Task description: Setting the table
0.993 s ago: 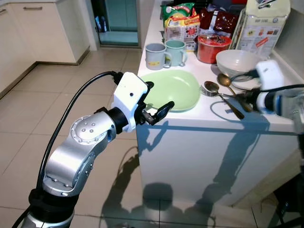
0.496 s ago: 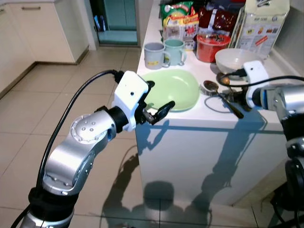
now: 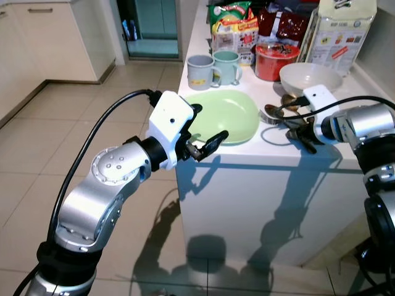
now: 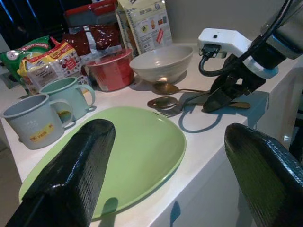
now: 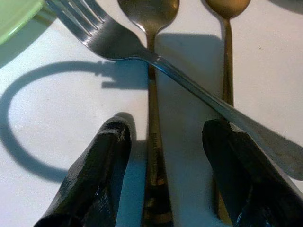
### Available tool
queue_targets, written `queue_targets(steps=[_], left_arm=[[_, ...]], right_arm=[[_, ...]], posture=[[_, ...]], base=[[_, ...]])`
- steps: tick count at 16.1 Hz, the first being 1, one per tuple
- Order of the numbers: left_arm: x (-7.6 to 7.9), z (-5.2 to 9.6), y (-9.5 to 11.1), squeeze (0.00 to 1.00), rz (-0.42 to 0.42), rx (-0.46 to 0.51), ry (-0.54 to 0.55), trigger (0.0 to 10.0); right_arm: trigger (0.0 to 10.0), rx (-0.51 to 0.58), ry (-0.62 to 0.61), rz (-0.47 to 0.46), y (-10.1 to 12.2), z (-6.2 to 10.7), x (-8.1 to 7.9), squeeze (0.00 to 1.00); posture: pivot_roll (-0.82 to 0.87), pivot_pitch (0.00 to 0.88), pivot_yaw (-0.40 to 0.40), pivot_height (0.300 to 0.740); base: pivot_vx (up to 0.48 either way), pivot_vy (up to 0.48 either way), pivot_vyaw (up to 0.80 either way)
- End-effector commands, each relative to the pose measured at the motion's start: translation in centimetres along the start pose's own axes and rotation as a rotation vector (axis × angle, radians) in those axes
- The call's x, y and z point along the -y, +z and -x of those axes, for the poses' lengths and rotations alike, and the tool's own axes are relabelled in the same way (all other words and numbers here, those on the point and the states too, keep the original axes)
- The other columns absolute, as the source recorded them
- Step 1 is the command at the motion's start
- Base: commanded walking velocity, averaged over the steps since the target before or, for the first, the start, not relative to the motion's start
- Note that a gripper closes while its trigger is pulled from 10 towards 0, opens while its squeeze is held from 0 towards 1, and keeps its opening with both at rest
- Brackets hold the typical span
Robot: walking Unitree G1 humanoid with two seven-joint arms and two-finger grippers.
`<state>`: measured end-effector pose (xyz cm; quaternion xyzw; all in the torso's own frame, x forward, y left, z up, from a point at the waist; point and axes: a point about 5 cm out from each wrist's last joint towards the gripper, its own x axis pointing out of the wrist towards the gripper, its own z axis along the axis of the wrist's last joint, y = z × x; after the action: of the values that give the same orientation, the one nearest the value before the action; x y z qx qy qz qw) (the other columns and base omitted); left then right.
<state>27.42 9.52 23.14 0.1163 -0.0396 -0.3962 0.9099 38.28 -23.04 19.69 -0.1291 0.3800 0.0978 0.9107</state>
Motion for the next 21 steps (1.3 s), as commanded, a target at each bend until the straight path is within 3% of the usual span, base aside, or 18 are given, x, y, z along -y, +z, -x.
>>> queue_targets(steps=[1,2,3,4,6,9,21], left_arm=[[-0.1,-0.2,0.3,0.0,-0.009,-0.006,-0.008,10.0],[-0.1,-0.2,0.3,0.0,-0.009,-0.005,-0.008,10.0],[0.0,-0.2,0.3,0.0,-0.009,-0.005,-0.01,10.0],[0.0,-0.2,0.3,0.0,-0.009,-0.004,-0.011,10.0],[0.0,-0.3,0.3,0.0,-0.007,-0.002,-0.013,10.0],[0.0,-0.3,0.3,0.0,-0.006,-0.002,-0.012,10.0],[0.0,-0.5,0.4,0.0,-0.004,0.002,-0.014,10.0]], right_arm=[[10.0,-0.033,0.029,-0.018,-0.2,-0.3,-0.5,0.0],[10.0,-0.036,0.032,-0.029,-0.2,-0.3,-0.5,0.0],[4.8,-0.041,0.047,-0.055,-0.2,-0.3,-0.7,0.0],[4.8,-0.043,0.052,-0.064,-0.2,-0.3,-0.7,0.0],[1.0,-0.05,0.061,-0.099,-0.4,-0.4,-0.6,0.0],[0.0,-0.067,0.054,-0.104,-1.0,-0.6,-0.4,0.0],[0.0,-0.08,0.026,-0.103,-1.3,-0.6,0.0,0.0]], posture=[[0.07,0.008,0.03,0.74],[0.07,0.01,0.031,0.74],[0.07,0.01,0.031,0.74],[0.07,0.01,0.031,0.74],[0.06,0.011,0.031,0.74],[0.06,0.011,0.031,0.74],[0.06,0.012,0.031,0.74]], base=[[0.0,0.0,0.0],[0.0,0.0,0.0],[0.0,0.0,0.0],[0.0,0.0,0.0],[0.0,0.0,0.0],[0.0,0.0,0.0],[0.0,0.0,0.0]])
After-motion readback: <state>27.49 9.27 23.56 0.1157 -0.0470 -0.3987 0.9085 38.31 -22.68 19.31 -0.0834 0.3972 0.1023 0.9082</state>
